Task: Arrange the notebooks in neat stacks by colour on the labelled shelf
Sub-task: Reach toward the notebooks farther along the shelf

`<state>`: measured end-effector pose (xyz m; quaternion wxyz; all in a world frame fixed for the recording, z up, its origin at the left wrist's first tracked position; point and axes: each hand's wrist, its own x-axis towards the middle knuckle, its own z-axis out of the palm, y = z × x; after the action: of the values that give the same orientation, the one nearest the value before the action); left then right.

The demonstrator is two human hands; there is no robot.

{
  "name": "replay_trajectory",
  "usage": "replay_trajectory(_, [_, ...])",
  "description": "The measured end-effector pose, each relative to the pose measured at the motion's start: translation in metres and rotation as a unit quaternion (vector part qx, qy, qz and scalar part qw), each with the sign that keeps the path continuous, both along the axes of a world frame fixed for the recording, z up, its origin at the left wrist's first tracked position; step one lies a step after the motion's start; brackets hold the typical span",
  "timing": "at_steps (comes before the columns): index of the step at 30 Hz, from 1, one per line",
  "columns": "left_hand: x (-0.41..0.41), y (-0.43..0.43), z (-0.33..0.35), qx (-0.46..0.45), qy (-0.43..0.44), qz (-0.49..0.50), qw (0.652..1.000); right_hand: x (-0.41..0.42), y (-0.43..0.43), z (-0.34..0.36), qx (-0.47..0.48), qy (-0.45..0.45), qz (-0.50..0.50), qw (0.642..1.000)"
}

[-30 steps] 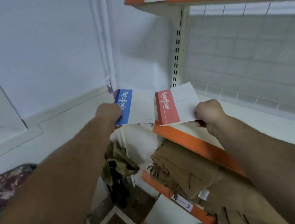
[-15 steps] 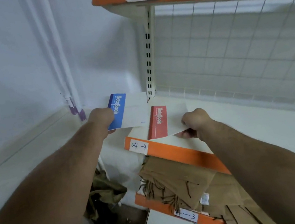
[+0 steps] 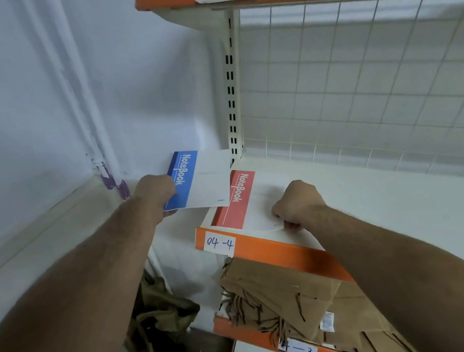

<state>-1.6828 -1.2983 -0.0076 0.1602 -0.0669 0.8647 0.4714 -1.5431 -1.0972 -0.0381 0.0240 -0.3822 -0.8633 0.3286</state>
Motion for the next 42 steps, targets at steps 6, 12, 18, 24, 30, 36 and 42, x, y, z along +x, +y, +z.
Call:
replay_trajectory(6, [0.004, -0.006, -0.009, -0.269, 0.159, -0.168, 0.935, 0.001, 0.004, -0.001, 0.033, -0.016, 0.011, 0.999])
replay_trajectory(12, [0.007, 0.007, -0.001, 0.139, 0.031, 0.041, 0.989, 0.009, 0.01, -0.003, 0.004, 0.011, -0.001, 1.0])
replay_trajectory(18, [0.033, 0.039, 0.002, 0.058, 0.036, -0.039, 0.997, 0.035, 0.024, 0.008, -0.057, 0.082, -0.043, 0.994])
replay_trajectory(24, [0.067, 0.088, 0.008, 0.071, 0.02, -0.088, 0.993, 0.078, 0.049, 0.018, -0.134, 0.17, -0.086, 0.972])
replay_trajectory(30, [0.112, 0.136, -0.003, 0.117, -0.034, -0.126, 0.984, 0.124, 0.079, 0.014, -0.162, 0.206, -0.103, 0.959])
replay_trajectory(36, [0.148, 0.171, -0.02, 0.093, -0.028, -0.144, 0.985, 0.152, 0.106, 0.006, -0.173, 0.207, -0.114, 0.956])
replay_trajectory(42, [0.162, 0.183, -0.029, -0.032, 0.062, -0.186, 0.98, 0.158, 0.117, 0.002, -0.154, 0.177, -0.105, 0.966])
